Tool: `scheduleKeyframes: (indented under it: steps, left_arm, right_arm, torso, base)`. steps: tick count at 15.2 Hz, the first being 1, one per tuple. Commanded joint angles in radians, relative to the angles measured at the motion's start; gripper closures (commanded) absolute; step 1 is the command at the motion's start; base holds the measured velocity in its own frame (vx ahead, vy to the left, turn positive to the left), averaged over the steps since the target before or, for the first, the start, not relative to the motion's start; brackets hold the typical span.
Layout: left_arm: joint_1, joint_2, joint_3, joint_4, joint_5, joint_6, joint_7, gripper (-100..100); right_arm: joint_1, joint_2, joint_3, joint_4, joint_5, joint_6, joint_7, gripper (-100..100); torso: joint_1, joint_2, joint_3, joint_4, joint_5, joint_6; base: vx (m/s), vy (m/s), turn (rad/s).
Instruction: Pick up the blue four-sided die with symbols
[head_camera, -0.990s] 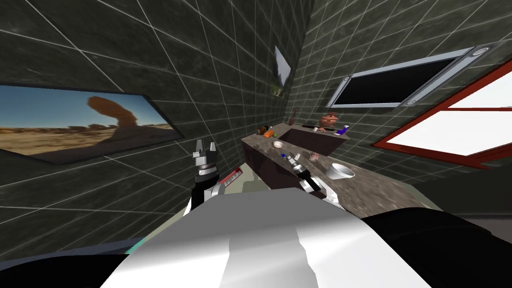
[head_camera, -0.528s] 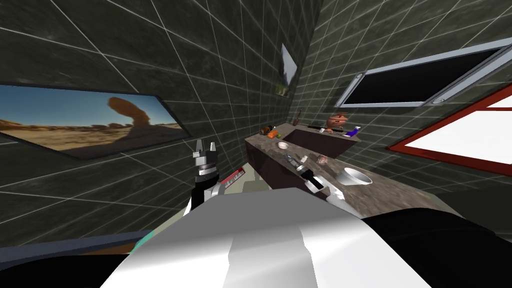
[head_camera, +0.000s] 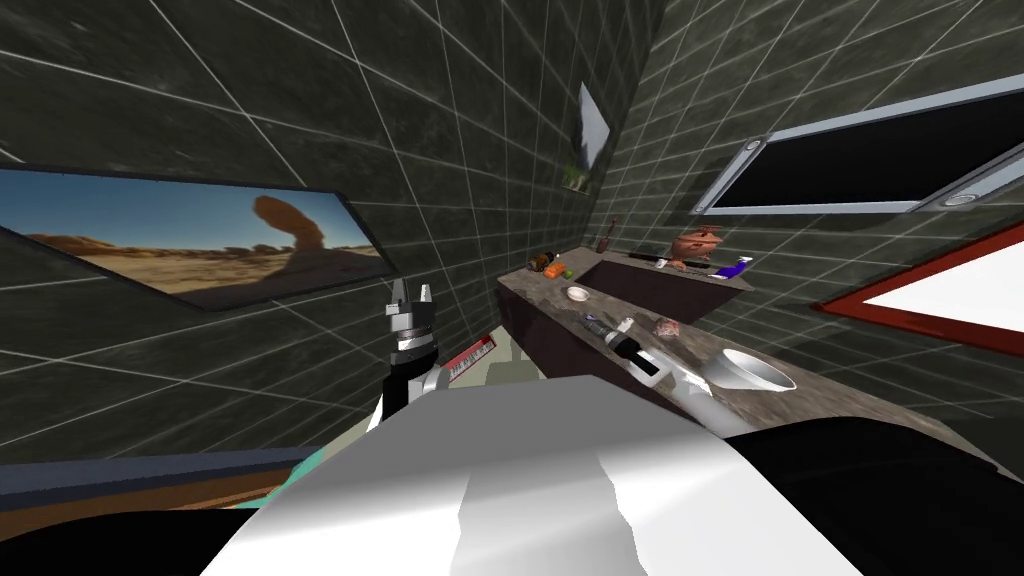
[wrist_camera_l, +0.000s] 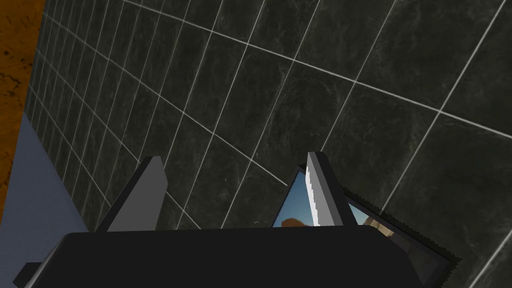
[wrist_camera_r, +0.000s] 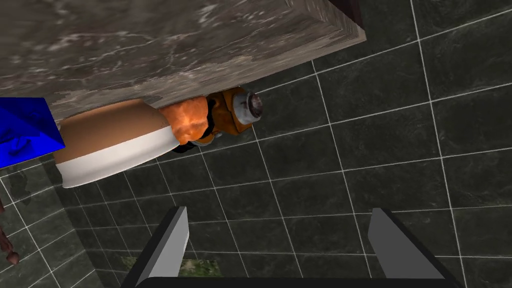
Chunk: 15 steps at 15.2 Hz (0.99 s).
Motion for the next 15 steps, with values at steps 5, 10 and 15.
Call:
scheduleKeyframes:
  steps: [5, 10, 15]
  left_arm:
    - [0.000, 0.000, 0.000, 0.000, 0.000, 0.000, 0.000, 0]
    - [0.000, 0.000, 0.000, 0.000, 0.000, 0.000, 0.000, 0]
    - [0.000, 0.000, 0.000, 0.000, 0.000, 0.000, 0.000, 0]
  right_arm:
    - [-0.022, -0.108, 0.015, 0.145, 0.072, 0.032, 0.060, -100]
    - [-0.038, -0.191, 0.031, 0.254, 0.131, 0.059, 0.107, -100]
    - [-0.049, -0.257, 0.048, 0.358, 0.182, 0.082, 0.148, -100]
  torso:
    - [0.000, 0.000, 0.000, 0.000, 0.000, 0.000]
    - [0.001, 0.000, 0.000, 0.000, 0.000, 0.000]
    - [0.000, 0.000, 0.000, 0.000, 0.000, 0.000]
  base:
    - [0.042, 0.069, 0.086]
    - [0.050, 0.074, 0.095]
    - [0.049, 0.067, 0.089]
